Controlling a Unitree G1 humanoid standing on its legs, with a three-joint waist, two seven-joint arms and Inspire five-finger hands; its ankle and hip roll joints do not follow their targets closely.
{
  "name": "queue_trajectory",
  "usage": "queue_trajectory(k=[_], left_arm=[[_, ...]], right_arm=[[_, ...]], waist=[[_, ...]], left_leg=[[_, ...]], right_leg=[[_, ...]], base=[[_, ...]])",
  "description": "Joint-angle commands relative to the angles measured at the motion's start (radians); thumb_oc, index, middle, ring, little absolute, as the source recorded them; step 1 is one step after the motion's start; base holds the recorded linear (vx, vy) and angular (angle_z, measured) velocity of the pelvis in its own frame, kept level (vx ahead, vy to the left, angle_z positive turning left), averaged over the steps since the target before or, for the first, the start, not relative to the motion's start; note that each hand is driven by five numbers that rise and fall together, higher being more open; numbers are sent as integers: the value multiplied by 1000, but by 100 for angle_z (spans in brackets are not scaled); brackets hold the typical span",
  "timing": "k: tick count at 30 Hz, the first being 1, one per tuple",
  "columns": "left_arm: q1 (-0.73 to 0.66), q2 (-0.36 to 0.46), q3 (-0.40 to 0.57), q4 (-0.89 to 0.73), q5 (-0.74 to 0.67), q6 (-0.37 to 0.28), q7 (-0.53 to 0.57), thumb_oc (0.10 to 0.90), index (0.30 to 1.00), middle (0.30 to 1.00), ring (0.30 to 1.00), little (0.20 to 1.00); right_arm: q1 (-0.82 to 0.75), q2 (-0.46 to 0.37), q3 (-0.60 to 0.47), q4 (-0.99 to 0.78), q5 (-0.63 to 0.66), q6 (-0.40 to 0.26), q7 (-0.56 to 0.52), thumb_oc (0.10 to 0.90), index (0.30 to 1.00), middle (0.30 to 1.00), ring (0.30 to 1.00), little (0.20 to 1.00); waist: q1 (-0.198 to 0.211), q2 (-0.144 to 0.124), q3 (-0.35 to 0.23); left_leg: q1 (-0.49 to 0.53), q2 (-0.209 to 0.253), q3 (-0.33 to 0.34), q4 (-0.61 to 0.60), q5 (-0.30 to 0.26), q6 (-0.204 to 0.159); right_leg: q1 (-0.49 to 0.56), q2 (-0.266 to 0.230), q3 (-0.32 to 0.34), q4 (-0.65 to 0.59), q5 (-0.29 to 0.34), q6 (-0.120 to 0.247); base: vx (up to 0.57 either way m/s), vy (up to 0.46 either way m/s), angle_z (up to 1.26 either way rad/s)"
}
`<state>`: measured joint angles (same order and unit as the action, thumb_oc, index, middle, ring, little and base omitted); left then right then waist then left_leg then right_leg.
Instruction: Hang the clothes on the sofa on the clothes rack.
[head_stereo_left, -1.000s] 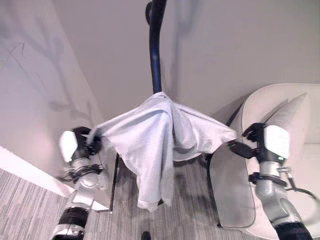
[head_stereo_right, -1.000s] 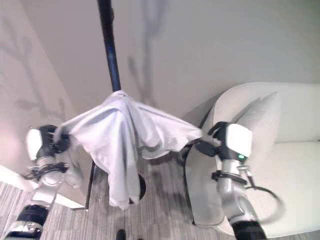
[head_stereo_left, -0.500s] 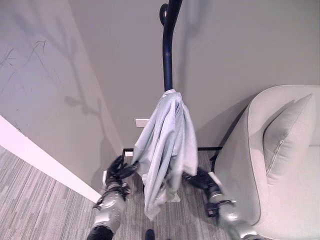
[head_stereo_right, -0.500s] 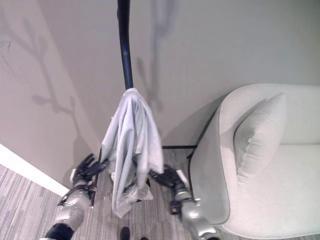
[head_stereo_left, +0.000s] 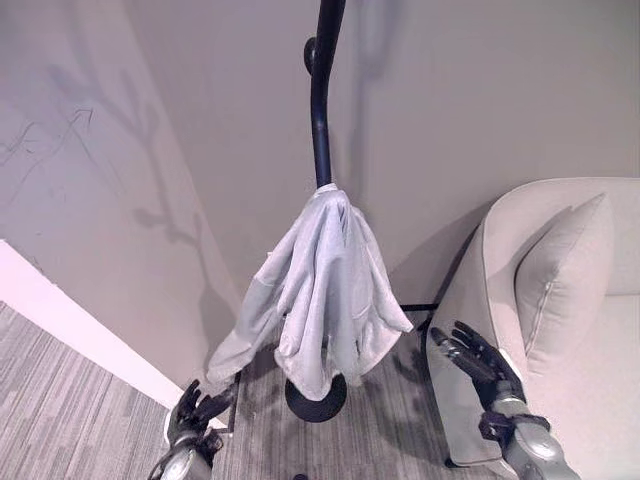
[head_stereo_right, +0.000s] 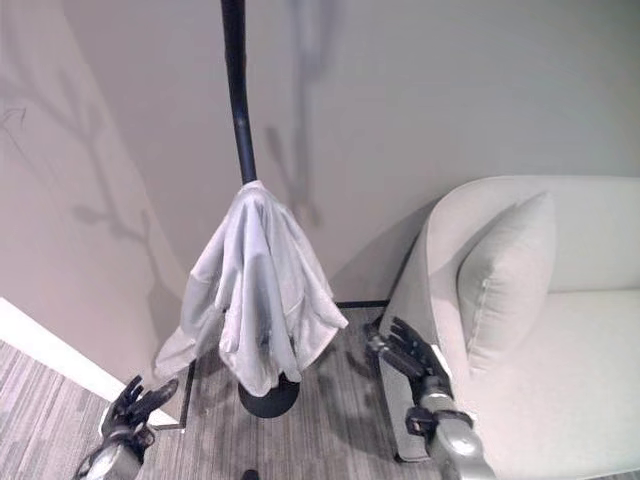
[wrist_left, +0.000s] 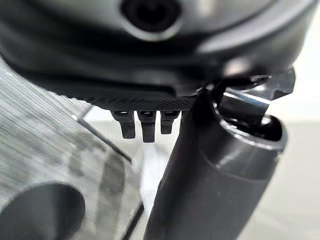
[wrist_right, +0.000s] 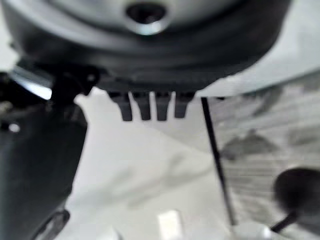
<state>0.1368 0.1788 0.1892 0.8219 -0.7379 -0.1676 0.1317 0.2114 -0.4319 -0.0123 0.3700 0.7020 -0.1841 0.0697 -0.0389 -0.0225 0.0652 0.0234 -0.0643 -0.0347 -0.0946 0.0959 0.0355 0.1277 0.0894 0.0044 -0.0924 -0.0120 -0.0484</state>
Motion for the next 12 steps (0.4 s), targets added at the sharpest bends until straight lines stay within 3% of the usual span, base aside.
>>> queue_trajectory(k=[1,2,5,9,10,12], left_arm=[[-89,22,73,151,-158,-64,-71,800,900,900,900,900],[-65,18,91,256,-134,-50,-89,800,900,900,900,900],[-44,23,84,426,-68,-18,-126,800,900,900,900,900],[-34,12,50,592,2,34,-169,800,900,900,900,900],[-40,2,23,617,25,44,-176,800,900,900,900,900],[-52,-8,-23,605,60,38,-177,800,900,900,900,900]], right_arm=[[-3,50,-104,-70,277,-93,166,800,900,900,900,900],[5,118,-146,9,420,-94,221,800,900,900,900,900],[-3,209,-222,215,579,-118,218,800,900,900,900,900],[-46,246,-277,668,603,-48,121,800,900,900,900,900],[-73,254,-287,861,587,2,79,800,900,900,900,900],[-98,257,-298,1061,539,92,26,800,900,900,900,900]], waist=[[3,-26,-60],[-2,-24,-64],[-7,-19,-70],[-6,-11,-76],[-2,-10,-80],[9,-9,-83]], left_leg=[[28,5,55,7,-97,-14],[25,4,54,7,-95,-14],[29,3,50,7,-99,-15],[33,1,46,7,-105,-14],[30,-1,41,7,-100,-14],[30,-2,29,7,-99,-12]], right_leg=[[-31,-38,-11,46,-44,92],[-36,-37,-10,48,-43,91],[-34,-36,-16,51,-48,91],[-32,-36,-19,55,-53,88],[-33,-36,-18,51,-49,85],[-29,-38,-20,48,-50,81]], base=[[-10,8,-4],[-12,9,-5],[-1,14,0],[-8,25,11],[6,15,13],[-6,12,1]])
